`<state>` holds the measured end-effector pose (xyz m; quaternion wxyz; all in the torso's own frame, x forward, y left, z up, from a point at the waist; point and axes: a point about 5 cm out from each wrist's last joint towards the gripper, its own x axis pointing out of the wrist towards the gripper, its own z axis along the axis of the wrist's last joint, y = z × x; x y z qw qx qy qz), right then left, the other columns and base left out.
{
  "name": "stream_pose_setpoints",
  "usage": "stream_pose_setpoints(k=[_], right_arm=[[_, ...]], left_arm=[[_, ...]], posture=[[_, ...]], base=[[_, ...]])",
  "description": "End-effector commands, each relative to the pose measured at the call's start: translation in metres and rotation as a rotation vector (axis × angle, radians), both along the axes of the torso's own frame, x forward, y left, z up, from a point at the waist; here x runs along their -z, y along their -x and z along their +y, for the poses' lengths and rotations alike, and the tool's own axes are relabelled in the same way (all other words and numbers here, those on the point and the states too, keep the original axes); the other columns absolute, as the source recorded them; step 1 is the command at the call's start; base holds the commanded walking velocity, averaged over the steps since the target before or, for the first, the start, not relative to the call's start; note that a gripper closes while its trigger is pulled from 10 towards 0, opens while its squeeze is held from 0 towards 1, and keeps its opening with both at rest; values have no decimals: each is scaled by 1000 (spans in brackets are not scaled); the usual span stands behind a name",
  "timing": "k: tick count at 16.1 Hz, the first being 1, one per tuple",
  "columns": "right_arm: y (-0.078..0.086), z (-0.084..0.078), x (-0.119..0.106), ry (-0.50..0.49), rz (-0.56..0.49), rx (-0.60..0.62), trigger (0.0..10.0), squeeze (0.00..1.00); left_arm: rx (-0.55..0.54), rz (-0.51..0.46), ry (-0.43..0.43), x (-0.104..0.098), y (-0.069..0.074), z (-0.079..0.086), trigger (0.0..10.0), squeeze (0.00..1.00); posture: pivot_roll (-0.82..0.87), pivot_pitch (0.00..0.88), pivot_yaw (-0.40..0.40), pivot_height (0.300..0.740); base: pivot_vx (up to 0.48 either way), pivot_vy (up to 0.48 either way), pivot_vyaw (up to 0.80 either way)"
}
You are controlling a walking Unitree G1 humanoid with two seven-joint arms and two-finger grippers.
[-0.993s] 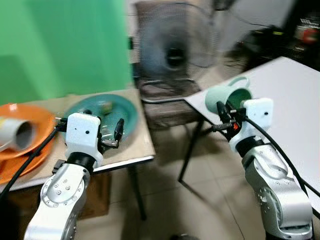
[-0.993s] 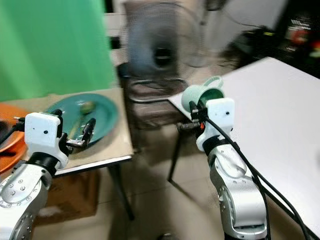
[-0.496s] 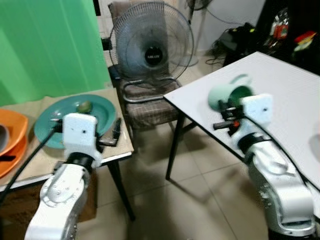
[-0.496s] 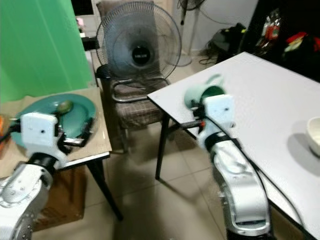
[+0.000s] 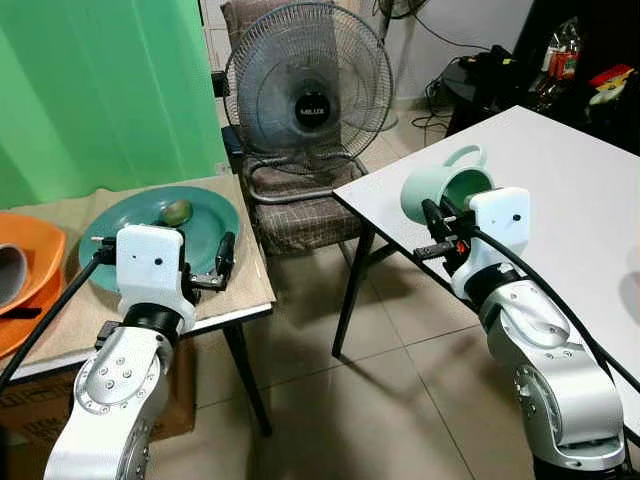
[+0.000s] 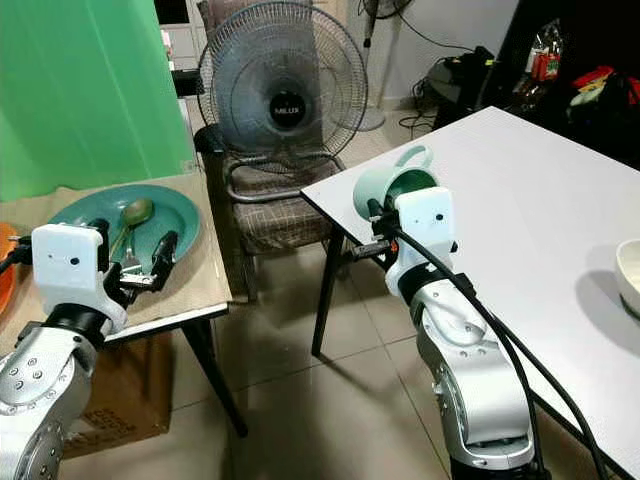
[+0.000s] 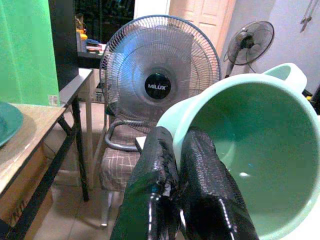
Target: Setting the table
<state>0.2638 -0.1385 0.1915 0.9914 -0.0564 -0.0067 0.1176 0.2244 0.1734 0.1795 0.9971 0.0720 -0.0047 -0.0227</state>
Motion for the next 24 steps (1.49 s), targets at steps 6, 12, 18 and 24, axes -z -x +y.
stream_pose_setpoints(k=[6,12,18,24], right_arm=[[-1,-3,-2,-29,5,24,10000,0],[-2,-2,-5,-25,-10,16,10000,0],[-1,0,-5,-27,-6,5,10000,0],[0,1,-5,-29,-4,5,10000,0]], left_arm=[[42,4,-19,1,-1,-4,10000,0],[46,2,-23,1,-3,-3,10000,0],[60,4,-24,1,-2,-3,10000,0],[71,1,-22,-1,-3,-3,10000,0]], posture=[[19,0,-13,740],[17,0,-10,740],[19,0,-9,740],[19,0,-5,740]], base=[[249,0,-533],[161,0,0],[120,0,-533],[259,0,-800]])
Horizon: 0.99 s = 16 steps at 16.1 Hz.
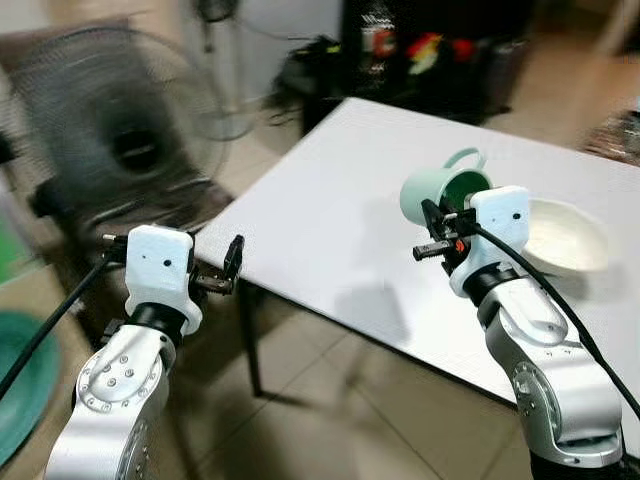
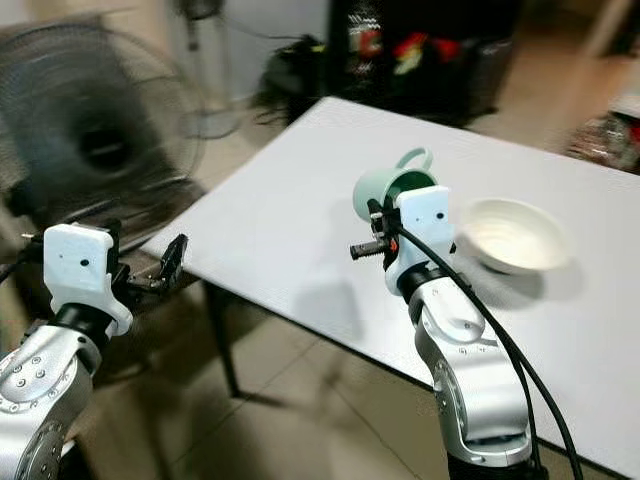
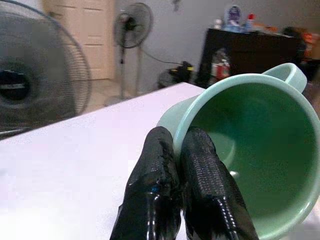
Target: Setting the table
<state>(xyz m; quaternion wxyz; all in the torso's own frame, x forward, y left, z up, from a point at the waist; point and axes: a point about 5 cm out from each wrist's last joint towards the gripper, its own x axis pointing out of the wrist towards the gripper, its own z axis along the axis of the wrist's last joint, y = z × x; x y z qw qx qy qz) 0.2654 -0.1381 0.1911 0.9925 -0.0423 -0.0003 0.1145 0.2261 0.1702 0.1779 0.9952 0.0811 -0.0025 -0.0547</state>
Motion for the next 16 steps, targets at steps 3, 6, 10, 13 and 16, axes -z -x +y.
stream_pose_setpoints(k=[3,6,10,13,16], right_arm=[[1,1,-5,-1,-19,-6,10000,0],[2,3,-3,18,-17,-34,10000,0],[3,5,-2,17,-9,-43,10000,0],[3,5,-2,16,-7,-46,10000,0],[3,5,-2,11,-5,-49,10000,0]], left_arm=[[11,-7,-5,-2,-1,0,10000,0],[11,-6,-5,-2,0,0,10000,0],[15,-6,-4,-2,0,0,10000,0],[17,-7,-5,-2,-1,0,10000,0],[21,-7,-7,-3,-1,0,10000,0]], posture=[[21,0,-5,740],[21,0,-6,740],[21,0,-4,740],[20,0,-3,740],[20,0,-1,740]], base=[[274,0,-735],[291,0,0],[312,0,0],[324,0,-533],[324,0,-800]])
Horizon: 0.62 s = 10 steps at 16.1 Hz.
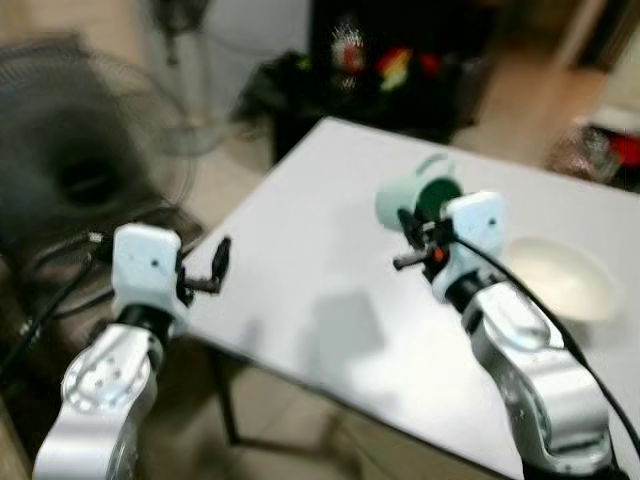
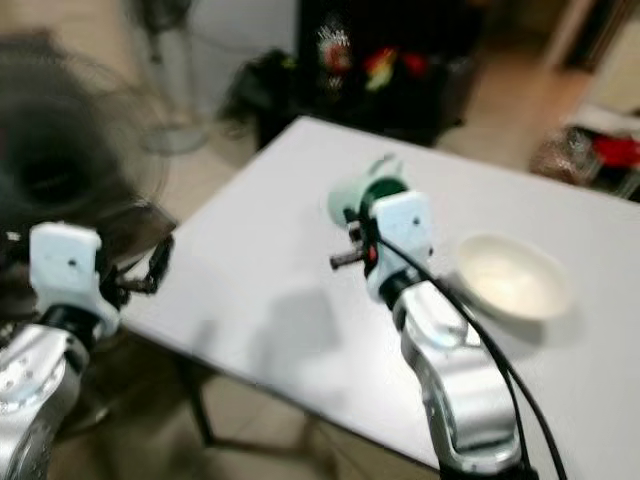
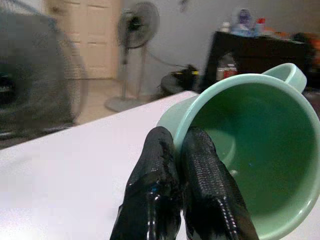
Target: Setting the table
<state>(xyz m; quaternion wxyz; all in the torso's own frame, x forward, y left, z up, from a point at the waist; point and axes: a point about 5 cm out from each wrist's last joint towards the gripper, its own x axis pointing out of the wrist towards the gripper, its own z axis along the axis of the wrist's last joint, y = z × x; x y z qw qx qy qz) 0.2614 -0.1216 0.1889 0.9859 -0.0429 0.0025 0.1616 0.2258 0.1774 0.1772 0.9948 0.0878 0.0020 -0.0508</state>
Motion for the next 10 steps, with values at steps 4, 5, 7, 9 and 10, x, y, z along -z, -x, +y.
stream_pose_setpoints(k=[4,5,7,9,10], right_arm=[[-1,-9,-5,15,-27,26,10000,0],[-1,-8,-6,17,-29,22,10000,0],[-1,-6,-6,19,-33,12,10000,0],[-1,-5,-8,25,-44,-9,10000,0],[-2,-4,-9,32,-50,-25,10000,0]], left_arm=[[32,-16,4,-4,-2,-7,10000,0],[32,-17,4,-4,-2,-6,10000,0],[34,-17,4,-4,-2,-6,10000,0],[41,-17,1,-4,-2,-7,10000,0],[42,-19,-2,-4,-2,-8,10000,0]], posture=[[24,0,-1,740],[25,0,-2,740],[24,0,0,740],[24,0,0,740],[24,0,2,740]], base=[[324,0,-339],[322,0,0],[324,0,0],[313,0,0],[285,0,0]])
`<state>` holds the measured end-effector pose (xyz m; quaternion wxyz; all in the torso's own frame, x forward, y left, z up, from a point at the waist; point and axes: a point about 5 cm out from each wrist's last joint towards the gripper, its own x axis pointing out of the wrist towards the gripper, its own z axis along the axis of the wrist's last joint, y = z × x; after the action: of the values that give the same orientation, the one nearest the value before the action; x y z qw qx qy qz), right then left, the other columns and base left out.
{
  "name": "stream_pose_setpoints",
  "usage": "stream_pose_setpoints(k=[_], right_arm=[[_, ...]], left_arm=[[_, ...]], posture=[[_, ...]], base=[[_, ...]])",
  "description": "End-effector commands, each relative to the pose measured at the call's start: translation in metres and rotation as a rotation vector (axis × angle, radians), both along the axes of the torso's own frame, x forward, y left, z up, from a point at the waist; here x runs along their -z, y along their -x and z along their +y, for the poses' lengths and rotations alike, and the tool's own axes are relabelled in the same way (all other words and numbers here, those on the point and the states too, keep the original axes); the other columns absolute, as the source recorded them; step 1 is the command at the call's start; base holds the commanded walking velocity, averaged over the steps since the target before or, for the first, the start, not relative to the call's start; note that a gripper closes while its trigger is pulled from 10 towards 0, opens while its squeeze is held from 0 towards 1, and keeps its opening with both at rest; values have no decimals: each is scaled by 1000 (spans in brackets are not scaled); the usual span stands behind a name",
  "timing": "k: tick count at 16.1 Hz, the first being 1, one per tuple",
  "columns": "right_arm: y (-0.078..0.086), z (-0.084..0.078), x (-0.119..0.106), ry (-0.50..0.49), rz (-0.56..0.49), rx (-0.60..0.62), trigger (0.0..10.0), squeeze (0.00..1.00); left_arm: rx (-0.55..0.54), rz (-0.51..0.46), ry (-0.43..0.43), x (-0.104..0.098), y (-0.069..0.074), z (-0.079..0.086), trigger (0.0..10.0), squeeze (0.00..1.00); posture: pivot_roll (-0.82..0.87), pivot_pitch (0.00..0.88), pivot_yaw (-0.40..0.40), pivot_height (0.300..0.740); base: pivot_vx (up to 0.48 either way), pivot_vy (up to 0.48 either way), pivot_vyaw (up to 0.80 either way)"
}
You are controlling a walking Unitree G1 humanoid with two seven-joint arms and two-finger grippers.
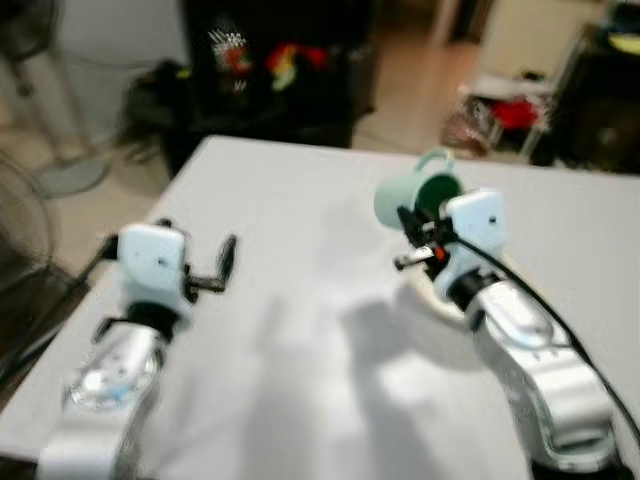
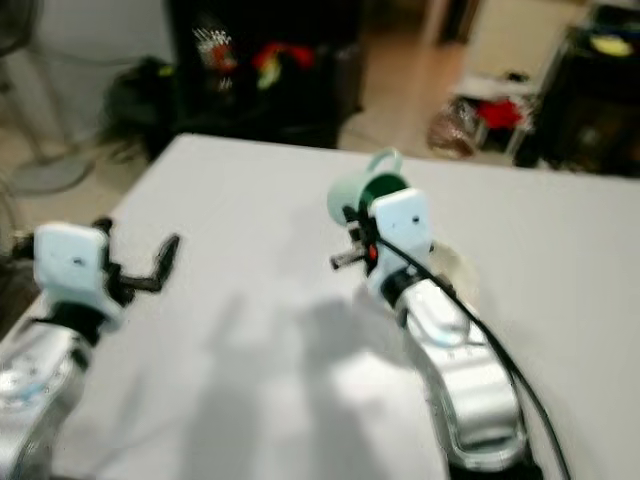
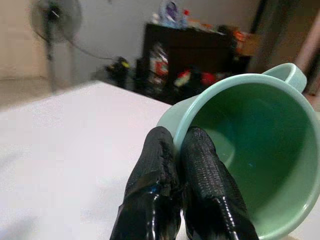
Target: Setting the table
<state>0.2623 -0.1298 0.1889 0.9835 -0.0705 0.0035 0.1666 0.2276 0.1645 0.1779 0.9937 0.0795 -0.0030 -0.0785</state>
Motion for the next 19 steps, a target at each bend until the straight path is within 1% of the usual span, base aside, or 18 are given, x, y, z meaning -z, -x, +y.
stream_pose_setpoints(k=[1,3,5,8,10,11,12,13,14,15,16,18,19], right_arm=[[-1,6,-11,-11,-52,-43,10000,0],[-6,14,-16,42,-64,-168,10000,0],[-16,21,-20,92,-63,-274,10000,0],[-40,37,-28,204,-68,-424,10000,0],[-64,53,-27,357,-39,-586,10000,0],[-74,56,-26,422,-20,-637,10000,0],[-82,57,-26,469,-4,-670,10000,0],[-85,58,-27,497,3,-684,10000,0],[-91,56,-29,599,52,-771,10000,0],[-94,54,-29,649,81,-831,10000,0],[-93,53,-29,664,103,-861,10000,0],[-92,45,-23,743,184,-963,10000,0],[-91,44,-22,754,194,-975,10000,0]], left_arm=[[-18,-16,-17,-4,0,6,10000,0],[-19,-13,-29,-4,0,8,10000,0],[-9,-5,-58,-4,1,11,10000,0],[33,19,-91,-4,0,13,10000,0],[110,56,-112,-4,0,13,10000,0],[150,70,-130,-5,0,13,10000,0],[182,79,-139,-6,0,14,10000,0],[197,86,-144,-6,0,14,10000,0],[251,118,-168,-7,3,15,10000,0],[282,137,-177,-7,5,15,10000,0],[300,147,-178,-7,6,15,10000,0],[380,193,-180,-6,13,12,10000,0],[393,201,-180,-6,15,12,10000,0]], posture=[[24,0,2,740],[28,0,2,740],[33,0,6,740],[35,0,17,740],[34,0,22,740],[30,0,29,740],[31,0,28,740],[32,0,26,740],[34,0,24,740],[34,0,24,740],[35,0,13,740],[32,0,9,740],[31,0,9,740]], base=[[0,0,0],[0,0,0],[0,0,0],[0,0,0],[0,0,0],[0,0,0],[0,0,0],[0,0,0],[0,0,0],[0,0,0],[0,0,0],[0,0,0],[0,0,0]])
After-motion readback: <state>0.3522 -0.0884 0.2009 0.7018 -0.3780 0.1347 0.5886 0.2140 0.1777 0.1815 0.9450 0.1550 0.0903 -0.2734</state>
